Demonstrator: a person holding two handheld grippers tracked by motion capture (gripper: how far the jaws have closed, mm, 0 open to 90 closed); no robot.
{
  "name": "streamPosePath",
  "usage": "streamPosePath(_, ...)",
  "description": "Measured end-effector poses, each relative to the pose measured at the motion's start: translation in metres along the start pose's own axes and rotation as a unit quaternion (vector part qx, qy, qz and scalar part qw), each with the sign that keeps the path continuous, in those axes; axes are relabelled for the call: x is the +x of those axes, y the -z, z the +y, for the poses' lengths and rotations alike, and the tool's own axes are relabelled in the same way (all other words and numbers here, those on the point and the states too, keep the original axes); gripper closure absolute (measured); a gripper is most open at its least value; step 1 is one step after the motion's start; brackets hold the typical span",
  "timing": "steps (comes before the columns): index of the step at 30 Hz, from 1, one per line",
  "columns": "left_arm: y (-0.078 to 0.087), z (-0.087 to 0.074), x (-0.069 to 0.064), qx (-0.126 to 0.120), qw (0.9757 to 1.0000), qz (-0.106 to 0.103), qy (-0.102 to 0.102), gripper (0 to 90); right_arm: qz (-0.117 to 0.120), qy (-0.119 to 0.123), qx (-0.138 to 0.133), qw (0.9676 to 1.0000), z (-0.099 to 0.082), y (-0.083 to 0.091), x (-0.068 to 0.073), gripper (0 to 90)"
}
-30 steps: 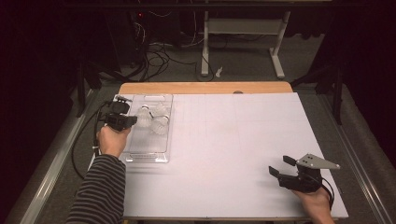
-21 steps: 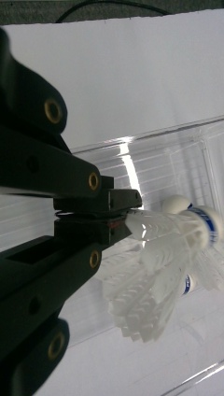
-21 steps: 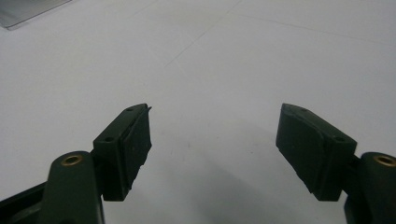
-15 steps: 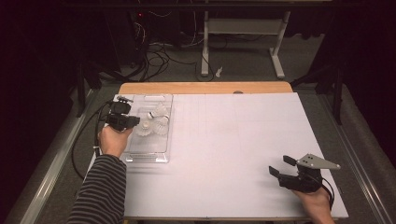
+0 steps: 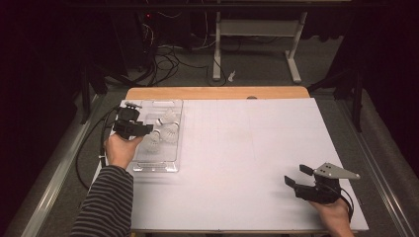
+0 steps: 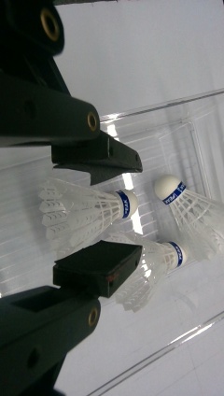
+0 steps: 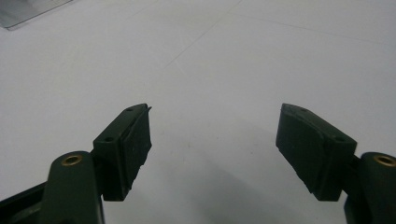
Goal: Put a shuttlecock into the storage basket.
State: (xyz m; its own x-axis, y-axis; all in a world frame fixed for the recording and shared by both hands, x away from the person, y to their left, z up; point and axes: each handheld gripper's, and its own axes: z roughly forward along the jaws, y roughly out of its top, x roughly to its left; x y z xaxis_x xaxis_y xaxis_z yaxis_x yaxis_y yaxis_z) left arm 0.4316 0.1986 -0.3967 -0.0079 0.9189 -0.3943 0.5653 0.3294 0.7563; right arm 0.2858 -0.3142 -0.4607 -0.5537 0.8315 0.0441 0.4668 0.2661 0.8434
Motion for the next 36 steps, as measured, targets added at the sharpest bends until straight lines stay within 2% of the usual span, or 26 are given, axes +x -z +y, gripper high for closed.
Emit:
streamPosePath(6, 0.004, -0.003, -0.005, 0.001, 1.0000, -0.006, -0.006, 48.3, 0.000, 0.000, 0.000, 1.0000, 0.000, 0.000, 0.000, 27.2)
streamPosePath(21, 0.015, -0.010, -0.018, 0.002, 0.9993, -0.025, -0.027, 43.6, 0.001, 0.000, 0.000, 1.0000, 0.000, 0.000, 0.000, 27.2)
streamPosePath(33, 0.022, -0.018, -0.018, 0.006, 0.9989, -0.041, -0.021, 43.9, 0.001, -0.001, 0.000, 1.0000, 0.000, 0.000, 0.000, 27.2)
streamPosePath(36, 0.024, -0.019, -0.018, 0.008, 0.9988, -0.047, -0.013, 43.9, 0.001, 0.000, 0.000, 1.0000, 0.000, 0.000, 0.000, 27.2)
